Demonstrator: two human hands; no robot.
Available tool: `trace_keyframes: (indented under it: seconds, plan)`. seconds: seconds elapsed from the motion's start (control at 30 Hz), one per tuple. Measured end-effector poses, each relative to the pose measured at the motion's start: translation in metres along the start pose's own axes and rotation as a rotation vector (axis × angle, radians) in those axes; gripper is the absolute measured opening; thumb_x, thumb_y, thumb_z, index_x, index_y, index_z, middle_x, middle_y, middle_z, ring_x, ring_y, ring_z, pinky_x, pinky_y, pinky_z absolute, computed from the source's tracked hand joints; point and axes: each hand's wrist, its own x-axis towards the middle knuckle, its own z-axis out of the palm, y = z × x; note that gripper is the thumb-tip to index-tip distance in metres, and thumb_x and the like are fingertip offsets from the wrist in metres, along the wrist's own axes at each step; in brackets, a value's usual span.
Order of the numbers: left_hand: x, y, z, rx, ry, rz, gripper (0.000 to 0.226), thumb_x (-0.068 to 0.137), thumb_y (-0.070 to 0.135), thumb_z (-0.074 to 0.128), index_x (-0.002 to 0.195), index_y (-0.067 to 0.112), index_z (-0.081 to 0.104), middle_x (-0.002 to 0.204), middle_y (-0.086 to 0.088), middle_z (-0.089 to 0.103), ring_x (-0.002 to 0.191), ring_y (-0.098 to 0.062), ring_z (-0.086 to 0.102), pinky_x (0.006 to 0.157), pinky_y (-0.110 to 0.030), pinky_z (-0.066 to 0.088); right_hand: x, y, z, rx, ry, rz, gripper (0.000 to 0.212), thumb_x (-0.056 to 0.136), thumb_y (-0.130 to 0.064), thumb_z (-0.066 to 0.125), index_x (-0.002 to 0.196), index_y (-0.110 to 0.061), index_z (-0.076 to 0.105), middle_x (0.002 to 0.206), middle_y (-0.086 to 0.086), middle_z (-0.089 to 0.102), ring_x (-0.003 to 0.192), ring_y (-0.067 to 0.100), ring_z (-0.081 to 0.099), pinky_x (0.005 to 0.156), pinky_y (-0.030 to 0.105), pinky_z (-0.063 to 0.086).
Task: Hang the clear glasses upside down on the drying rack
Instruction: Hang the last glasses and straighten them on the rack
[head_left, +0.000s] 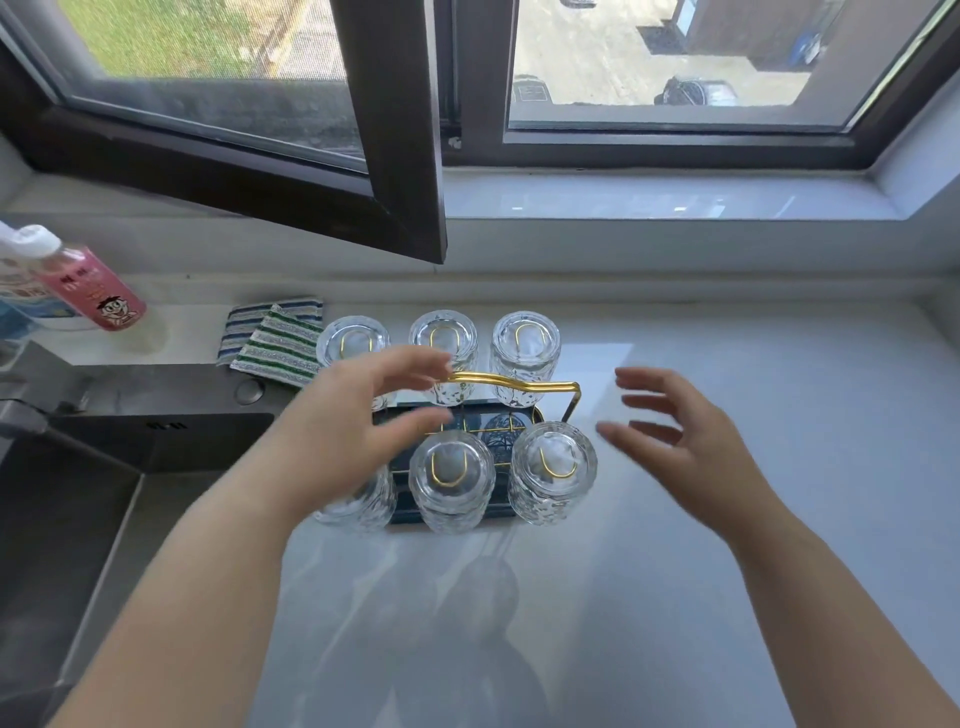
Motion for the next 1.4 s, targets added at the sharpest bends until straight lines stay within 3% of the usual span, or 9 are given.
trace_keyframes:
  seconds: [0.1, 0.2, 0.37, 0.47, 0.57, 0.77, 1.0, 1.13, 1.4]
  plan:
    - [0.027, 0.004, -0.006, 0.031, 0.106, 0.036, 0.032, 0.082, 0.025, 0.064, 0.112, 0.029, 0.057, 0.103, 0.02, 0.064, 0.099, 0.005, 0.058, 0.087, -0.01, 0.043, 0.035, -0.006, -0.005, -0.014, 0.055, -0.02, 0.033, 0.076, -0.021, 0.072, 0.105, -0.026, 0.057, 0.111, -0.009, 0.061, 0.102, 0.003, 0.058, 0.085, 0.024, 0.051]
    - [0.066, 0.006, 0.006, 0.135, 0.095, 0.02, 0.037, 0.082, 0.023, 0.064, 0.118, 0.023, 0.055, 0.11, 0.01, 0.063, 0.104, -0.004, 0.056, 0.094, -0.021, 0.04, 0.07, -0.01, 0.001, -0.092, -0.073, -0.004, 0.047, 0.073, -0.018, 0.075, 0.115, -0.022, 0.053, 0.118, -0.003, 0.057, 0.108, 0.011, 0.054, 0.09, 0.028, 0.047]
    - [0.12, 0.001, 0.035, 0.354, -0.115, -0.051, 0.072, 0.069, 0.029, 0.077, 0.131, 0.019, 0.042, 0.136, -0.002, 0.05, 0.124, -0.019, 0.045, 0.1, -0.029, 0.034, 0.104, -0.003, 0.021, -0.21, -0.316, 0.04, 0.08, 0.063, -0.02, 0.083, 0.13, -0.025, 0.04, 0.135, -0.003, 0.047, 0.117, 0.008, 0.043, 0.095, 0.028, 0.042]
    - [0.135, -0.002, 0.044, 0.478, -0.252, -0.11, 0.082, 0.06, 0.034, 0.082, 0.13, 0.016, 0.042, 0.136, -0.005, 0.05, 0.123, -0.025, 0.044, 0.099, -0.038, 0.038, 0.112, 0.004, 0.029, -0.208, -0.34, 0.03, 0.087, 0.06, -0.019, 0.085, 0.133, -0.025, 0.037, 0.134, -0.004, 0.047, 0.118, 0.008, 0.044, 0.099, 0.03, 0.042]
    - [0.142, -0.003, 0.047, 0.552, -0.274, -0.077, 0.076, 0.058, 0.037, 0.083, 0.122, 0.015, 0.049, 0.125, -0.006, 0.057, 0.115, -0.026, 0.048, 0.092, -0.038, 0.041, 0.116, 0.008, 0.033, -0.155, -0.324, 0.008, 0.086, 0.059, -0.015, 0.085, 0.131, -0.025, 0.038, 0.127, -0.004, 0.051, 0.115, 0.011, 0.05, 0.093, 0.027, 0.047]
    - [0.145, -0.003, 0.047, 0.517, -0.278, -0.061, 0.081, 0.06, 0.036, 0.082, 0.129, 0.017, 0.045, 0.132, -0.004, 0.053, 0.121, -0.025, 0.044, 0.096, -0.037, 0.038, 0.117, 0.013, 0.031, -0.075, -0.283, 0.006, 0.088, 0.055, -0.014, 0.087, 0.128, -0.029, 0.04, 0.117, -0.008, 0.053, 0.103, -0.002, 0.054, 0.071, 0.005, 0.049]
    - [0.144, -0.001, 0.048, 0.466, -0.282, -0.066, 0.078, 0.062, 0.032, 0.082, 0.13, 0.018, 0.044, 0.134, -0.003, 0.052, 0.121, -0.024, 0.046, 0.095, -0.037, 0.039, 0.115, 0.012, 0.03, -0.086, -0.268, 0.019, 0.088, 0.055, -0.017, 0.087, 0.128, -0.03, 0.04, 0.12, -0.008, 0.052, 0.105, 0.003, 0.053, 0.075, 0.014, 0.049]
    - [0.143, -0.003, 0.047, 0.444, -0.301, -0.072, 0.08, 0.064, 0.031, 0.081, 0.132, 0.019, 0.041, 0.137, -0.003, 0.049, 0.124, -0.024, 0.044, 0.097, -0.037, 0.038, 0.116, 0.011, 0.031, -0.122, -0.286, 0.015, 0.087, 0.057, -0.019, 0.086, 0.13, -0.029, 0.038, 0.12, -0.009, 0.049, 0.1, 0.0, 0.051, 0.066, 0.004, 0.047]
    - [0.141, -0.004, 0.046, 0.403, -0.301, -0.053, 0.084, 0.065, 0.03, 0.08, 0.136, 0.021, 0.036, 0.142, -0.002, 0.045, 0.128, -0.023, 0.041, 0.101, -0.037, 0.036, 0.116, 0.011, 0.032, -0.167, -0.281, 0.014, 0.087, 0.057, -0.022, 0.086, 0.129, -0.029, 0.038, 0.121, -0.009, 0.05, 0.107, 0.006, 0.049, 0.072, 0.012, 0.046]
